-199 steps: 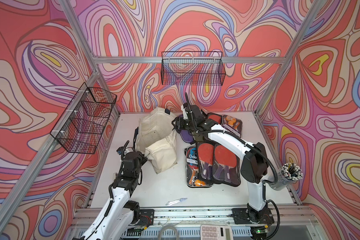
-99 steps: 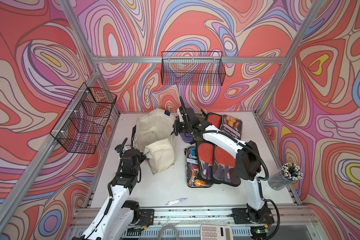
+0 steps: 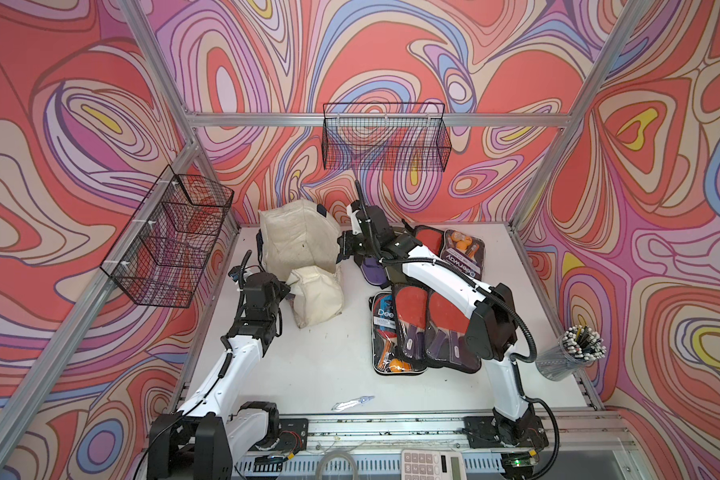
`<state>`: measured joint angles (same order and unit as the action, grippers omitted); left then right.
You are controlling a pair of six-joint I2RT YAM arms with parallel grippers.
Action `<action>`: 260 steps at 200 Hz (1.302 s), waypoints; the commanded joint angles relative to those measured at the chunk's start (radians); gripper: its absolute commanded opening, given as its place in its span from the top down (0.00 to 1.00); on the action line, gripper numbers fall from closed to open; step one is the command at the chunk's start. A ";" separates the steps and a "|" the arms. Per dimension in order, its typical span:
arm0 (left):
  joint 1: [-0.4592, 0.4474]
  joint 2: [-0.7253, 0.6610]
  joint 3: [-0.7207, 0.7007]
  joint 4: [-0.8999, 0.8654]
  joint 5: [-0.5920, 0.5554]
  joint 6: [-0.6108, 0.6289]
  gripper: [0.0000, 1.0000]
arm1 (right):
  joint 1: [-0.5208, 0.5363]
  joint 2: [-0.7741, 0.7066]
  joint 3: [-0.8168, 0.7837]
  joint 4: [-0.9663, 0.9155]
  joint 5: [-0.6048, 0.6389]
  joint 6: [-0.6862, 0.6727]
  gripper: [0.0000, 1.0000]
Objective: Remove the ping pong set from the canvas bag
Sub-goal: Move the canvas bag to the center of the board.
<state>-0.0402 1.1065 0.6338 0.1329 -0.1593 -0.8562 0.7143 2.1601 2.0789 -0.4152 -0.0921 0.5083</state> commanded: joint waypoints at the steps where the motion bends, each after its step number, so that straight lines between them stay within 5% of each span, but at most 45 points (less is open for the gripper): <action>1: 0.015 0.047 0.059 0.110 0.000 0.014 1.00 | 0.002 0.040 0.050 0.007 0.019 -0.021 1.00; 117: 0.034 0.256 0.200 0.256 0.067 0.028 1.00 | -0.005 0.106 0.106 0.021 0.048 -0.024 1.00; 166: 0.042 0.256 0.231 0.268 0.113 0.027 0.24 | -0.015 0.123 0.113 0.036 0.062 -0.011 1.00; 188: 0.048 0.244 0.237 0.267 0.129 0.015 0.01 | -0.016 0.130 0.124 0.041 0.062 -0.007 1.00; 260: 0.049 0.093 0.247 0.114 0.094 0.046 0.00 | -0.017 0.168 0.181 0.040 0.057 0.003 1.00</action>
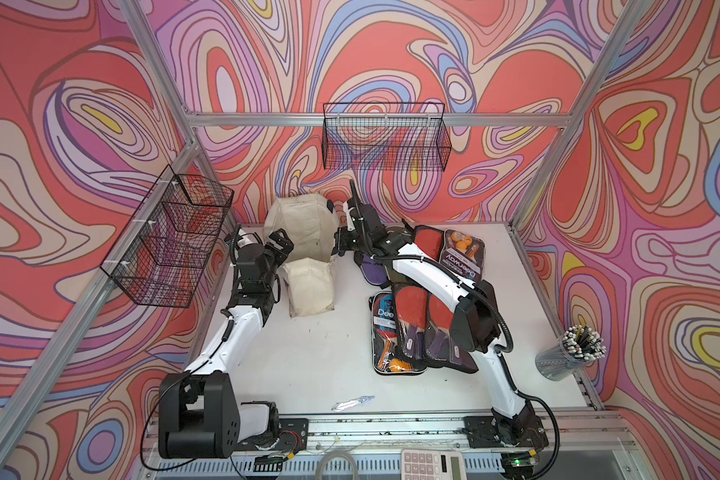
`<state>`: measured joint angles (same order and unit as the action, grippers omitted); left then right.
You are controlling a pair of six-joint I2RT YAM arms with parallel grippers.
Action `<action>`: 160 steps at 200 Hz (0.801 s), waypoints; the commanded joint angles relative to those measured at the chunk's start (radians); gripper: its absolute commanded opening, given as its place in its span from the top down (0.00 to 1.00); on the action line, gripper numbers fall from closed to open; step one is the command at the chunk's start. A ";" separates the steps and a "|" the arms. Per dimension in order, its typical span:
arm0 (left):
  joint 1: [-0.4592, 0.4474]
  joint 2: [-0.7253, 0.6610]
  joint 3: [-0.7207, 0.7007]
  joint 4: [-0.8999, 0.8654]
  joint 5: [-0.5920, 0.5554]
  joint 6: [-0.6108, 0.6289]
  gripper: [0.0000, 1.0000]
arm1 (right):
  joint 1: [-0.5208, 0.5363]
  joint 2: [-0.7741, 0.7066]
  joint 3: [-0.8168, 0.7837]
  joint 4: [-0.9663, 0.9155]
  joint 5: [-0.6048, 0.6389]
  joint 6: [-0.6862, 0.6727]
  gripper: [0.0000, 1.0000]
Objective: Remove the ping pong set from the canvas bag
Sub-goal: Move the canvas bag to the center of the board.
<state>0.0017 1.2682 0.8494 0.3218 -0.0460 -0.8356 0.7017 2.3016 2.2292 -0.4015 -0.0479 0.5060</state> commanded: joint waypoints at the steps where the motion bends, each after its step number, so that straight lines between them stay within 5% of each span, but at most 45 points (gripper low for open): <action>1: 0.007 -0.071 0.031 -0.077 -0.021 0.027 0.00 | -0.005 0.026 0.031 0.027 0.013 0.006 1.00; 160: 0.007 -0.559 -0.059 -0.636 0.011 0.130 0.00 | -0.061 0.136 0.141 0.115 0.035 0.025 1.00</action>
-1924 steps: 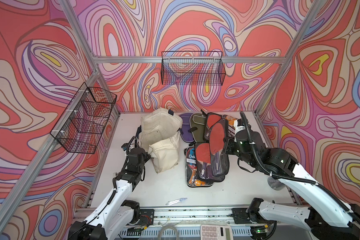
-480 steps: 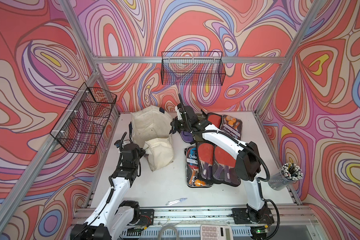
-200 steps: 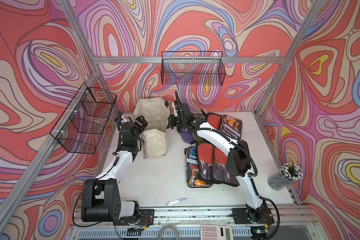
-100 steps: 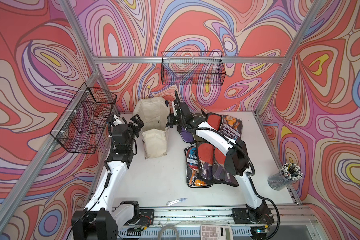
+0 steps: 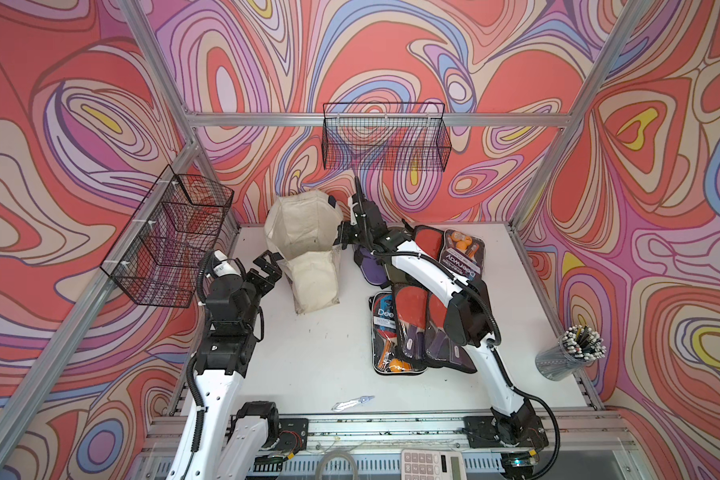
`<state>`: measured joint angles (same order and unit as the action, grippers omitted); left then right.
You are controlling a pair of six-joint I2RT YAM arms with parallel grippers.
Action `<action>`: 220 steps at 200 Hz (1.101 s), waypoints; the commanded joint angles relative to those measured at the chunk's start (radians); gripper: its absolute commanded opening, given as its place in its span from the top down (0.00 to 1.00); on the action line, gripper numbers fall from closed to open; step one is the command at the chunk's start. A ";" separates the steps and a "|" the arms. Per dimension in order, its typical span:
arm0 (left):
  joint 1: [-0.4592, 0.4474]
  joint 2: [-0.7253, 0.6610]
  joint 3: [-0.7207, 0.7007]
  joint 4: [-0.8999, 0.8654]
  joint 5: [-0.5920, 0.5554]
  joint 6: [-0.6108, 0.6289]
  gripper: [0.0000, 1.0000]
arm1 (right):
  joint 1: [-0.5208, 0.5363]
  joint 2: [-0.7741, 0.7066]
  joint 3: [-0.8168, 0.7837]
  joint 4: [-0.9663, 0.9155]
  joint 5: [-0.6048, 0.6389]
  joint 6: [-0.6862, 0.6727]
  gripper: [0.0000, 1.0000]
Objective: Remove the ping pong set from the canvas bag
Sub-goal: Move the canvas bag to the center of the board.
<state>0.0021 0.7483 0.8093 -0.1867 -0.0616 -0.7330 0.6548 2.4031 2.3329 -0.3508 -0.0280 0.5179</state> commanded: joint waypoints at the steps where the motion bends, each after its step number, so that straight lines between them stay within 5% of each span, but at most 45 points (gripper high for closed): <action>1: 0.007 -0.042 -0.020 -0.132 0.026 0.028 0.00 | -0.016 0.035 0.037 0.067 0.015 0.015 1.00; 118: 0.007 -0.147 -0.107 -0.196 0.061 0.040 0.00 | -0.060 0.089 -0.007 0.315 -0.019 0.061 1.00; 165: 0.007 -0.166 -0.133 -0.200 0.049 0.061 0.00 | -0.061 0.034 -0.068 0.358 -0.037 0.023 0.34; 220: 0.007 -0.165 -0.163 -0.189 0.045 0.096 0.00 | -0.063 -0.074 -0.139 0.375 -0.046 -0.037 0.23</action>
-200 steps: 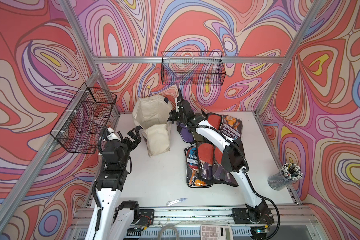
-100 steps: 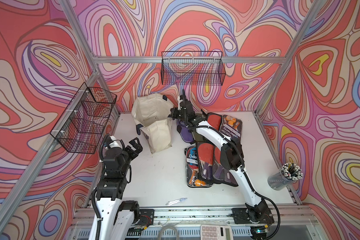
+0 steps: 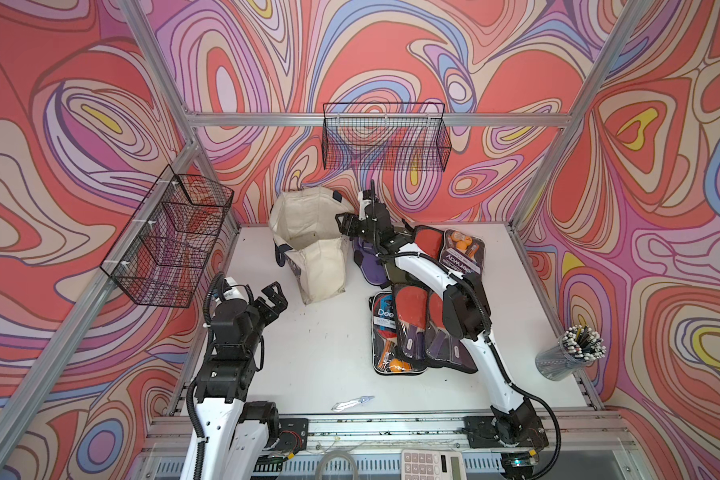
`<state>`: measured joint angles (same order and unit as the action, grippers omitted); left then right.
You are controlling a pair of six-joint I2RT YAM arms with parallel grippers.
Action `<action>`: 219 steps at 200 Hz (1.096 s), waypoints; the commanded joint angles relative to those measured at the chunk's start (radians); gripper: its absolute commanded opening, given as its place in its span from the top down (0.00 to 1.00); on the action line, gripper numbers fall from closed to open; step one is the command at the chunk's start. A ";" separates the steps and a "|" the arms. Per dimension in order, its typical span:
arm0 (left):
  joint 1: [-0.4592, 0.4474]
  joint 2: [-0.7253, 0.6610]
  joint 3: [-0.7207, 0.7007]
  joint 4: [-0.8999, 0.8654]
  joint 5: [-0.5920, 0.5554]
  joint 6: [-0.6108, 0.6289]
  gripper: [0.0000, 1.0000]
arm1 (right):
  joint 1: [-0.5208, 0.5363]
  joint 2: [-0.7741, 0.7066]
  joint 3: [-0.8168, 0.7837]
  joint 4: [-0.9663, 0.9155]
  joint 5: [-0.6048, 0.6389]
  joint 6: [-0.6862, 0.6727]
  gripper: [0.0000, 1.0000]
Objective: Remove the ping pong set from the canvas bag
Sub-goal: Move the canvas bag to the center of the board.
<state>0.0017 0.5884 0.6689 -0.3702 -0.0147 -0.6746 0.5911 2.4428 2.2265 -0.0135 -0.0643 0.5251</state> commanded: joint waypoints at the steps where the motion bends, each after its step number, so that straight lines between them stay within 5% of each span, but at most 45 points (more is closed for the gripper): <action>1: 0.007 -0.006 -0.022 -0.003 -0.001 0.039 0.00 | 0.001 -0.116 -0.034 0.037 -0.009 -0.045 0.23; 58: 0.008 0.042 -0.020 -0.007 -0.011 0.070 0.00 | 0.001 -0.281 -0.137 -0.015 -0.038 -0.105 0.18; 103: 0.007 0.089 -0.018 -0.033 -0.083 0.063 0.00 | 0.002 -0.478 -0.423 0.006 -0.051 -0.103 0.08; 219: -0.003 0.239 -0.114 0.242 -0.297 0.103 0.00 | -0.012 -0.967 -0.956 -0.075 0.227 -0.249 0.02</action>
<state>0.0010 0.7967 0.5758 -0.2363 -0.2359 -0.6086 0.5892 1.5417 1.3571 -0.0803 0.0658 0.3210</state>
